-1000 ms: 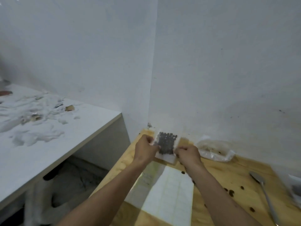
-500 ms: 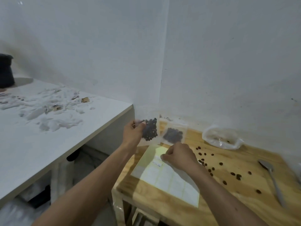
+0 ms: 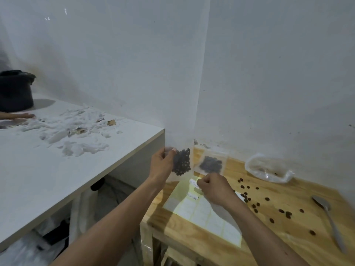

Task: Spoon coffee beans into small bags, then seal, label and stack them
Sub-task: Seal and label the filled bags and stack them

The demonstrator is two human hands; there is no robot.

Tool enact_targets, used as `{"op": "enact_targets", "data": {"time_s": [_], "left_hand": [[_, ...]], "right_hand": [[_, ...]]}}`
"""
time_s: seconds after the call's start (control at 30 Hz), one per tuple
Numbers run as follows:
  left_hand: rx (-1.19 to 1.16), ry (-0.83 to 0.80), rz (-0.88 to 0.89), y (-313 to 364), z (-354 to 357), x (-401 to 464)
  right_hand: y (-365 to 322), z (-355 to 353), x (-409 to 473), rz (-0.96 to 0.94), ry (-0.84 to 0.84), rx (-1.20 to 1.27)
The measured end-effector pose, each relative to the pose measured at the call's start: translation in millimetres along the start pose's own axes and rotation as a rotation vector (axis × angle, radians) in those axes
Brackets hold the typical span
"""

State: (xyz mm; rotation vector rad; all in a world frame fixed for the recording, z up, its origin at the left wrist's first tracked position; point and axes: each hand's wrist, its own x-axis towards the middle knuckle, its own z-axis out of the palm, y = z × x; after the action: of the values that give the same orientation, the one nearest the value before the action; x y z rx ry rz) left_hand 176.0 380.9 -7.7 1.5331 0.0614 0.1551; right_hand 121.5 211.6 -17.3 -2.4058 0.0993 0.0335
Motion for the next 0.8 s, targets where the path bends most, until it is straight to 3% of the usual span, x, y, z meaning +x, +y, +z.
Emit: {"op": "enact_targets", "data": {"time_s": [0.23,0.4,0.8], "left_hand": [[-0.031,-0.101,-0.01,11,14,-10],[-0.065,-0.19,0.038,19,33,-23],[-0.07,-0.244,0.073,30,57,-36]], "right_hand": [[-21,-40,-3,-0.144,0.256,0.433],[-27,-59,5,-0.209,0.401,0.35],[-16,-75,0,-0.237,0.484,0.354]]}}
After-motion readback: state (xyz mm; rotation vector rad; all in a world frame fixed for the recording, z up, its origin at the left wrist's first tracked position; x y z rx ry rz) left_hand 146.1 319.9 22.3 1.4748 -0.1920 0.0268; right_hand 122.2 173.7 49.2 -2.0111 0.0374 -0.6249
